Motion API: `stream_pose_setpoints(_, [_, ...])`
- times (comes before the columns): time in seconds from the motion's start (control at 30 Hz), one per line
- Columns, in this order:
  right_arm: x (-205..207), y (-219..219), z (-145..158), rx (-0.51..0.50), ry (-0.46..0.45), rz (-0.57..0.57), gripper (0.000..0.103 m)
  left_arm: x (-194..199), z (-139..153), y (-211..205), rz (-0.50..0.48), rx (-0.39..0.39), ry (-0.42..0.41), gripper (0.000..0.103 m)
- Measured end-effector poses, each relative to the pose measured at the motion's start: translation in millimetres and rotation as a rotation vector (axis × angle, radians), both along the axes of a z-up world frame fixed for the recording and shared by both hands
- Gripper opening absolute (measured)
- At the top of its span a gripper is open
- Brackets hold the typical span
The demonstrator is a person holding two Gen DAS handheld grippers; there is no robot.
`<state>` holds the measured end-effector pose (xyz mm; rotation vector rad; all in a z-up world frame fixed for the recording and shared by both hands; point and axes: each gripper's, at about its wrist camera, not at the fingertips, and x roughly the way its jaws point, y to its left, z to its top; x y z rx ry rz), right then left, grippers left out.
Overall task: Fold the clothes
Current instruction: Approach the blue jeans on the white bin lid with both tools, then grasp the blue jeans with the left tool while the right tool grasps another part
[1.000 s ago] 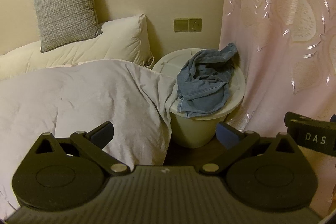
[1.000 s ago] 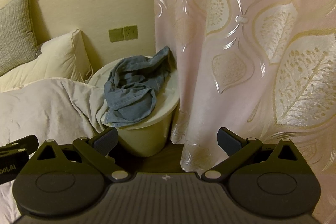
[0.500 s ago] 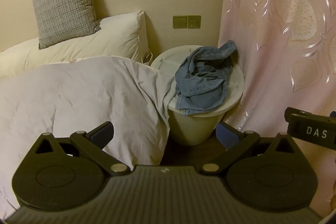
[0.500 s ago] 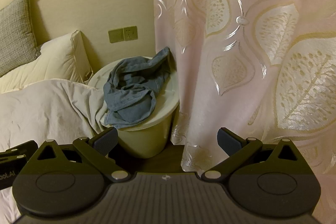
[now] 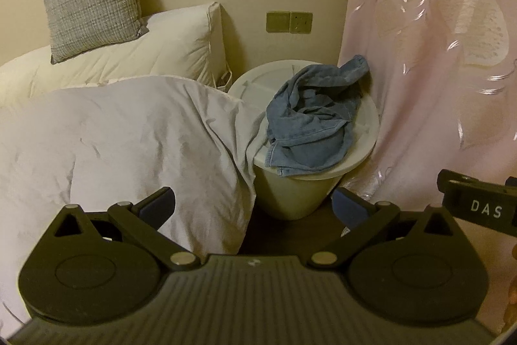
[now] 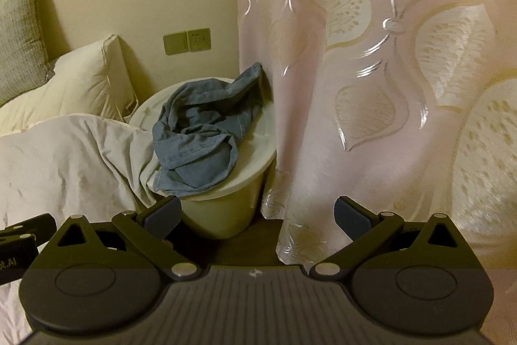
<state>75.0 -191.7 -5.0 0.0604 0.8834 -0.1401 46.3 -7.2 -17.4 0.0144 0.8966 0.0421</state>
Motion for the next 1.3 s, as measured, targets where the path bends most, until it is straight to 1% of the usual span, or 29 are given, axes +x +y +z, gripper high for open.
stream_pose_setpoints(0.27, [43,-7,-13,0.04,0.031,0.022,0.103,40,-16,-8,-0.001,-0.003,0.041,0.102])
stream_pose_setpoints(0.6, [88,-9,-26,0.018,0.059,0.066,0.103,84,-30,-14,0.019,-0.009,0.072,0.102])
stream_pose_setpoints(0.97, [133,-19,-39,0.009,0.086,0.11,0.103,122,-41,-28,0.054,-0.013,0.109,0.102])
stream_pose_setpoints(1.13, [153,-25,-46,0.019,0.098,0.161,0.103,141,-49,-37,0.068,-0.028,0.125,0.102])
stream_pose_setpoints(1.3, [169,-34,-60,0.021,0.118,0.2,0.103,154,-61,-43,0.099,-0.039,0.135,0.101])
